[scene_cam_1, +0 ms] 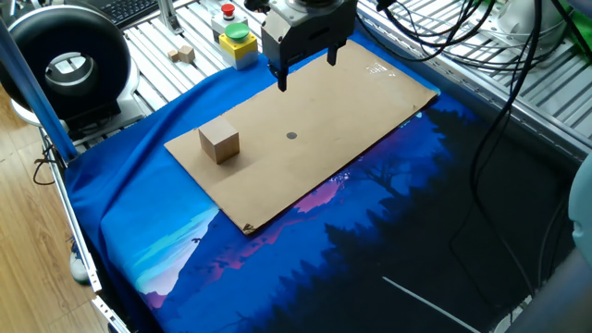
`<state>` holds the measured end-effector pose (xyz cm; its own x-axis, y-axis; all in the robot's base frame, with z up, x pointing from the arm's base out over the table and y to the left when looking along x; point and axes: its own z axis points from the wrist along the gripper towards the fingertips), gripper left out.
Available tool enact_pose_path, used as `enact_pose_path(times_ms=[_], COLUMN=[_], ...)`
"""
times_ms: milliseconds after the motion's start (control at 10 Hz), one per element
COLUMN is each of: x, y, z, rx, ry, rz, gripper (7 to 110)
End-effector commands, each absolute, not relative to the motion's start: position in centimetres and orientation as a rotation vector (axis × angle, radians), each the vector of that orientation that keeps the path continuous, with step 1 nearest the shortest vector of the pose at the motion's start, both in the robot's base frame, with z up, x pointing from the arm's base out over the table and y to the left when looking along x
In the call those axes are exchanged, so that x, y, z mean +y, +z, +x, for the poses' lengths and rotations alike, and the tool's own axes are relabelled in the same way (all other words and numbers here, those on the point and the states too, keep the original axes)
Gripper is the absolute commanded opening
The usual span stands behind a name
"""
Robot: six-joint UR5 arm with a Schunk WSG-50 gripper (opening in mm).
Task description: Grab the block and place it at the designated location
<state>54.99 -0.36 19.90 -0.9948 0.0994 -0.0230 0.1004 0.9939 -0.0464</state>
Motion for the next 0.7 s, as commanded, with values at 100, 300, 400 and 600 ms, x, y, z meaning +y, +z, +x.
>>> enact_pose_path(times_ms=[100, 300, 400, 600], x=[0.7, 2.5, 3.5, 4.2], y=[20.6, 21.5, 21.7, 21.3], z=[55.3, 55.5, 55.6, 56.1], rx=[3.107, 3.109, 3.108, 3.105], ry=[-0.072, -0.058, -0.041, -0.026], rz=[0.220, 0.249, 0.266, 0.278], gripper=[7, 7, 7, 7])
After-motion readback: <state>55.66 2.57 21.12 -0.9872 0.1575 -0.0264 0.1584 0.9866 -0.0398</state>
